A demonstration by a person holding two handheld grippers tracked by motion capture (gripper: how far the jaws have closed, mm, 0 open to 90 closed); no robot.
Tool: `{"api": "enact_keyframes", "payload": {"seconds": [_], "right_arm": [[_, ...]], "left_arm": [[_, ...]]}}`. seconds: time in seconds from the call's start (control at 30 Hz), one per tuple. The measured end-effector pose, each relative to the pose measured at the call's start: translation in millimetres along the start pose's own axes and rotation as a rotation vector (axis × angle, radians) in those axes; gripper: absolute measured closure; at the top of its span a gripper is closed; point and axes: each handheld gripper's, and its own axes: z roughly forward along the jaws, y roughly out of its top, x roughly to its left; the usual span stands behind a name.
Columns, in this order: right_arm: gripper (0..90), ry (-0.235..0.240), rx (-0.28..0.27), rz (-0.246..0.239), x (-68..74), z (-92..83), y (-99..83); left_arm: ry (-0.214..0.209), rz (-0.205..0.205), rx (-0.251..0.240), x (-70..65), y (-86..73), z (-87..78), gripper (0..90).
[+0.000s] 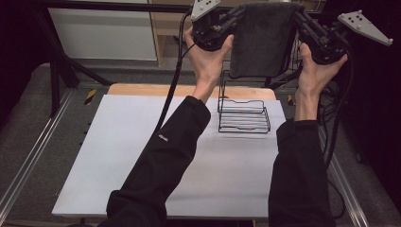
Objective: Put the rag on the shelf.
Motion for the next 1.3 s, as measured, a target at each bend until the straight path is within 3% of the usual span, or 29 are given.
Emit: {"api": "enact_keyframes", "payload": {"seconds": [0.33,0.53,0.77,1.3], "right_arm": [[81.4,-0.002,0.032,-0.018,-7.3,17.0,-6.2],[81.4,-0.011,0.062,-0.024,-13.9,16.8,-14.2],[81.4,-0.017,0.094,-0.034,-17.6,15.5,-22.2],[81.4,-0.007,0.164,-0.012,-21.2,0.8,-56.8]], "left_arm": [[0.013,-0.008,0.028,14.9,-7.1,14.2,81.5],[0.008,0.012,0.06,18.0,-16.2,21.6,81.5],[0.005,0.003,0.09,21.5,-29.0,27.7,81.5],[-0.046,0.045,0.169,21.8,-60.1,15.0,81.5]]}}
